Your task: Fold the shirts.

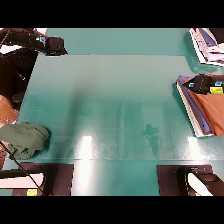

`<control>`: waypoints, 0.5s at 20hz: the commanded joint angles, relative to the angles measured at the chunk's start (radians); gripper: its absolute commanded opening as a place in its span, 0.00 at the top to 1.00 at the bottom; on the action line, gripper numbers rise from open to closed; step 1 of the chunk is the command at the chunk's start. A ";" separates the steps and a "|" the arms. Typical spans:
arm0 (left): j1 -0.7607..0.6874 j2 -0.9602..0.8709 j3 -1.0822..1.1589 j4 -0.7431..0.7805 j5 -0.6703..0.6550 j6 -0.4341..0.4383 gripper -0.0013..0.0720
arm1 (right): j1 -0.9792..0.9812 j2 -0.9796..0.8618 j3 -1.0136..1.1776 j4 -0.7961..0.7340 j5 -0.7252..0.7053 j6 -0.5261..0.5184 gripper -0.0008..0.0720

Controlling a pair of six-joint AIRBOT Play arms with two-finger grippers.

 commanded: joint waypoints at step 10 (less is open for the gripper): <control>0.000 0.000 0.001 0.000 0.000 0.000 0.95 | 0.003 0.000 -0.001 0.001 0.034 0.000 0.96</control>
